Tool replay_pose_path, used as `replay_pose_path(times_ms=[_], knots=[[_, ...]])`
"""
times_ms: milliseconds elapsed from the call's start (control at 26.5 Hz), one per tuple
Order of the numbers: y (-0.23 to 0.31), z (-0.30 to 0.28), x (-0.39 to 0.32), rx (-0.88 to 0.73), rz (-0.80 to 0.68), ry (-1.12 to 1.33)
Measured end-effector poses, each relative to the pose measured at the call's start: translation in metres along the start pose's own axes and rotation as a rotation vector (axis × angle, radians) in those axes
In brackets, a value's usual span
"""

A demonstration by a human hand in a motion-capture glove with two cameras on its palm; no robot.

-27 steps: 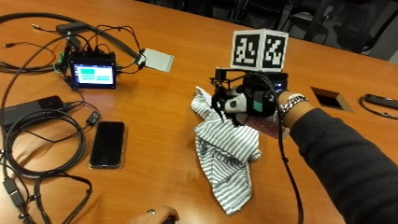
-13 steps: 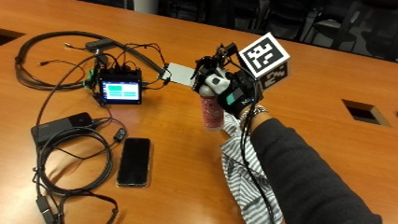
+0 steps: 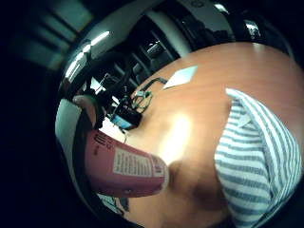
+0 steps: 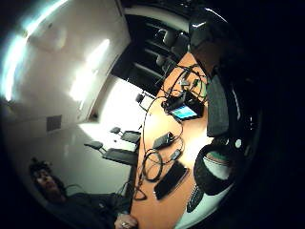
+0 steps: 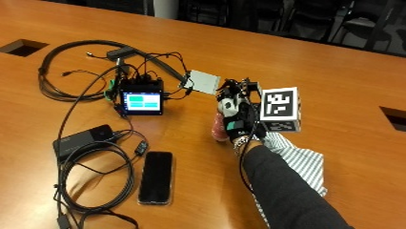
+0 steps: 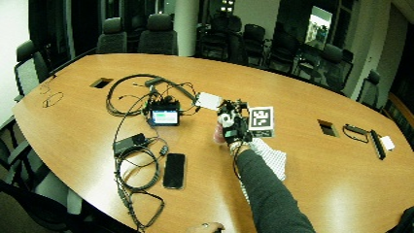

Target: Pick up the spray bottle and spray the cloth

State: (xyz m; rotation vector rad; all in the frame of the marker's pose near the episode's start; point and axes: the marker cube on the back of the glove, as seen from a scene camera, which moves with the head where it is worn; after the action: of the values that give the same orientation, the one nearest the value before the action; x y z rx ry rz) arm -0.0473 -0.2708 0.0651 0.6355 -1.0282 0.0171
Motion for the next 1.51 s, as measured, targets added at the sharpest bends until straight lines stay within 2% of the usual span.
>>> replay_pose_path(times_ms=[264,527,678,829,1168,1394,1507], knots=[[0.006,-0.002,-0.007,0.05,-0.073,0.042],[-0.013,-0.013,-0.04,0.199,-0.122,0.047],[-0.009,-0.016,-0.037,0.197,-0.125,0.05],[0.006,-0.008,-0.016,0.113,-0.086,0.042],[0.044,0.023,0.031,-0.182,0.139,0.079],[0.043,0.001,0.003,-0.398,0.18,0.431],[0.051,-0.027,-0.024,-0.483,0.122,0.605]])
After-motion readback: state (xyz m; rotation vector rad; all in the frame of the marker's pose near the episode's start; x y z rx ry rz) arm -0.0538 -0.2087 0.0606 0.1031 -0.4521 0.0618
